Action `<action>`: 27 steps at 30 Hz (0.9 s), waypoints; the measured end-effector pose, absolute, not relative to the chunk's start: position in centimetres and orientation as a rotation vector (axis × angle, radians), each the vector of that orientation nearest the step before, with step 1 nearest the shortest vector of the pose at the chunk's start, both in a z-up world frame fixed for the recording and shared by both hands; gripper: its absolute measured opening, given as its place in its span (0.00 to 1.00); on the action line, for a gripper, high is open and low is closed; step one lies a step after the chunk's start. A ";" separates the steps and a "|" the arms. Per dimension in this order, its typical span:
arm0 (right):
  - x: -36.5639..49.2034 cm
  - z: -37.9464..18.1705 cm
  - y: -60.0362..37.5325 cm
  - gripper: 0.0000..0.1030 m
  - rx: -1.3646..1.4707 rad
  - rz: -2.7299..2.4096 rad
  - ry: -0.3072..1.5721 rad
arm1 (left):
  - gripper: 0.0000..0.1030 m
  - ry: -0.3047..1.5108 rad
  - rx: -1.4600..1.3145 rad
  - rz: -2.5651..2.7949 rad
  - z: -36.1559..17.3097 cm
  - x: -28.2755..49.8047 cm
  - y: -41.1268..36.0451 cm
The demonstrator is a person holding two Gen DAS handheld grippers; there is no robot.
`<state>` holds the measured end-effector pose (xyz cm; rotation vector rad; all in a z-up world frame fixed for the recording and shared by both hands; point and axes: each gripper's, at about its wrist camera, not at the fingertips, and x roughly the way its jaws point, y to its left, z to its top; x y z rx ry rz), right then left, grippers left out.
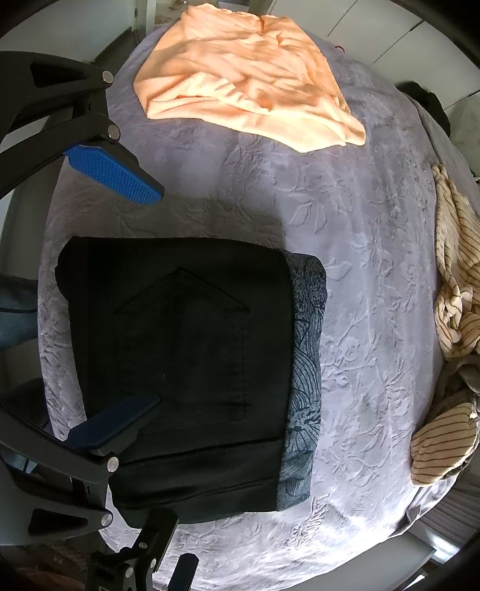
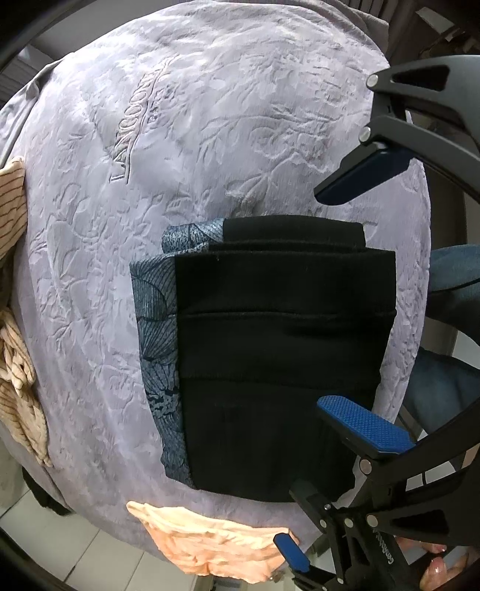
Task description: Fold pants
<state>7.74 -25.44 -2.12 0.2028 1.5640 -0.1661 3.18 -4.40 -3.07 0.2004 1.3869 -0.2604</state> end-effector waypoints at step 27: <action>7.5 -2.4 -25.8 1.00 0.205 -0.179 1.576 | 1.00 1.403 0.209 -0.264 -3.5 2.8 -4.9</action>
